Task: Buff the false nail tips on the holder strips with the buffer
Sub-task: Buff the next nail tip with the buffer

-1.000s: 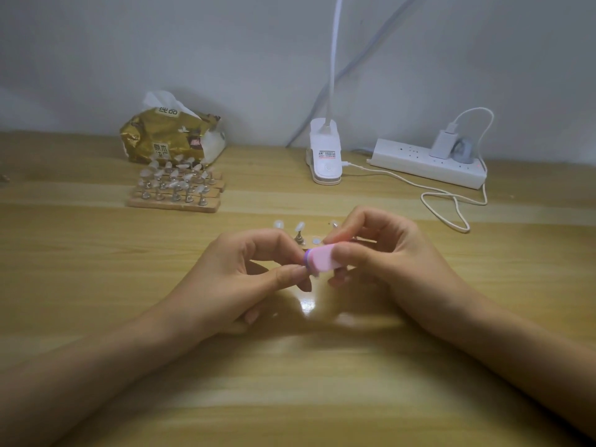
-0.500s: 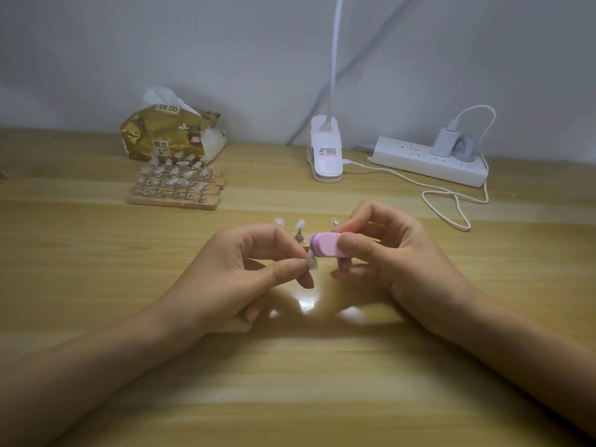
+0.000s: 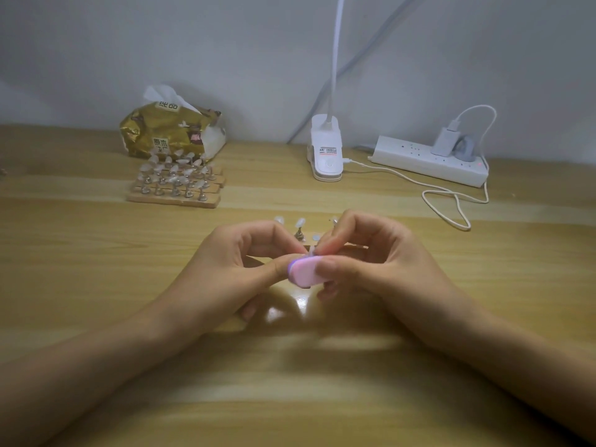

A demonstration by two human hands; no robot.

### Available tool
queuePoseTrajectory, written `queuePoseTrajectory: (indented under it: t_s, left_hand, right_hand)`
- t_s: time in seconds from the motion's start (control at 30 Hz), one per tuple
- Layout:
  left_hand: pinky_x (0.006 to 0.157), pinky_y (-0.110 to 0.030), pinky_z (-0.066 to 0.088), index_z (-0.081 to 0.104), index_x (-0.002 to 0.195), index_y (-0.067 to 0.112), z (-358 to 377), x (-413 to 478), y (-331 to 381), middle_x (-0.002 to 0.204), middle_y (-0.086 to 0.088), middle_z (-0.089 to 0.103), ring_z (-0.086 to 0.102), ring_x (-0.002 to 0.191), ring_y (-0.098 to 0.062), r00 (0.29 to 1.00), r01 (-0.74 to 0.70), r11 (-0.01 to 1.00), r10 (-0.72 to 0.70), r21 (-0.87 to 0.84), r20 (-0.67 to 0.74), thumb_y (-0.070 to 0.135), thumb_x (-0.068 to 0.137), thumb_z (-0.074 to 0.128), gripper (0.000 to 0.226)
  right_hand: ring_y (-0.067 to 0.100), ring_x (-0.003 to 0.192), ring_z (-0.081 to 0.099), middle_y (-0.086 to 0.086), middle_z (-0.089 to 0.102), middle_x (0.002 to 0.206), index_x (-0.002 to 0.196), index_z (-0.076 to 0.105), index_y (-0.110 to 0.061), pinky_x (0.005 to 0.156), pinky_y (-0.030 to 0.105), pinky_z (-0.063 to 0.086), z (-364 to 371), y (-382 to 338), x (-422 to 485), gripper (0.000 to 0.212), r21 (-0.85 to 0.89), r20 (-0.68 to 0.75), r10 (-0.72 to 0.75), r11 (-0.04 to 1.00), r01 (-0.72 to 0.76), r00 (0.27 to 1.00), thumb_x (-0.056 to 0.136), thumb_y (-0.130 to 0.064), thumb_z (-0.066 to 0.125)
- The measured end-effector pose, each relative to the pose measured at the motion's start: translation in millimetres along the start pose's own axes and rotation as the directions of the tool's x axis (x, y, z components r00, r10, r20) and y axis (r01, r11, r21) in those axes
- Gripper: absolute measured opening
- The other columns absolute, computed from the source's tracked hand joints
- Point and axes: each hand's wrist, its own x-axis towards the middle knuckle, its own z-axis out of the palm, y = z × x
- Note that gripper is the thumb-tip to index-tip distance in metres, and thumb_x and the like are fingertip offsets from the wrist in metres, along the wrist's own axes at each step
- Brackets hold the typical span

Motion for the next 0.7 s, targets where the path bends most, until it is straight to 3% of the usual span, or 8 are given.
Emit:
queuePoseTrajectory:
  t_s: [0.13, 0.37, 0.5, 0.63, 0.7]
  left_hand:
    - [0.035, -0.014, 0.031, 0.07, 0.076, 0.022, 1, -1, 2, 0.071, -0.006, 0.073, 0.037, 0.032, -0.006, 1.0, -0.007, 0.999, 0.006, -0.031, -0.016, 0.031, 0.079, 0.071, 0.009]
    - [0.036, -0.013, 0.031, 0.069, 0.077, 0.023, 0, -1, 2, 0.074, -0.005, 0.074, 0.035, 0.033, -0.008, 1.0, -0.024, 1.0, 0.024, -0.018, -0.012, 0.032, 0.08, 0.071, 0.01]
    - [0.036, -0.013, 0.031, 0.069, 0.078, 0.021, 1, -1, 1, 0.075, -0.006, 0.074, 0.036, 0.033, -0.007, 1.0, -0.031, 0.999, 0.031, -0.01, -0.002, 0.041, 0.075, 0.075, 0.022]
    - [0.035, -0.015, 0.031, 0.069, 0.077, 0.022, 1, -1, 1, 0.075, -0.006, 0.074, 0.037, 0.033, -0.007, 1.0, -0.03, 0.999, 0.03, -0.021, 0.005, 0.035, 0.079, 0.074, 0.014]
    - [0.035, -0.014, 0.031, 0.069, 0.076, 0.023, 1, -1, 1, 0.076, -0.004, 0.074, 0.038, 0.032, -0.007, 1.0, -0.029, 1.0, 0.029, -0.011, 0.0, 0.038, 0.075, 0.078, 0.017]
  right_hand:
    - [0.011, 0.06, 0.06, 0.005, 0.069, 0.079, 0.069, 0.068, -0.018, 0.062, 0.024, 0.057, -9, -3, 5, 0.013, 0.096, -0.112, 0.052, 0.995, -0.042, 0.992, 0.071, -0.012, 0.079]
    - [0.009, 0.06, 0.058, 0.006, 0.067, 0.081, 0.069, 0.068, -0.019, 0.061, 0.023, 0.057, -11, 0, 5, 0.014, 0.195, -0.068, 0.065, 0.98, -0.05, 0.996, 0.076, -0.01, 0.078]
    - [0.011, 0.061, 0.06, 0.006, 0.068, 0.081, 0.073, 0.068, -0.017, 0.059, 0.022, 0.056, -3, 1, 4, 0.012, 0.129, 0.02, 0.059, 0.99, -0.061, 0.998, 0.078, -0.008, 0.076]
    - [0.011, 0.06, 0.059, 0.017, 0.066, 0.088, 0.07, 0.068, -0.018, 0.06, 0.022, 0.056, -6, -1, 4, 0.013, 0.131, -0.066, 0.073, 0.989, -0.064, 0.995, 0.075, -0.01, 0.078]
    - [0.012, 0.061, 0.061, 0.011, 0.069, 0.085, 0.074, 0.066, -0.014, 0.059, 0.022, 0.056, -2, 0, 2, 0.015, 0.09, -0.012, 0.055, 0.995, -0.053, 0.998, 0.078, -0.006, 0.078]
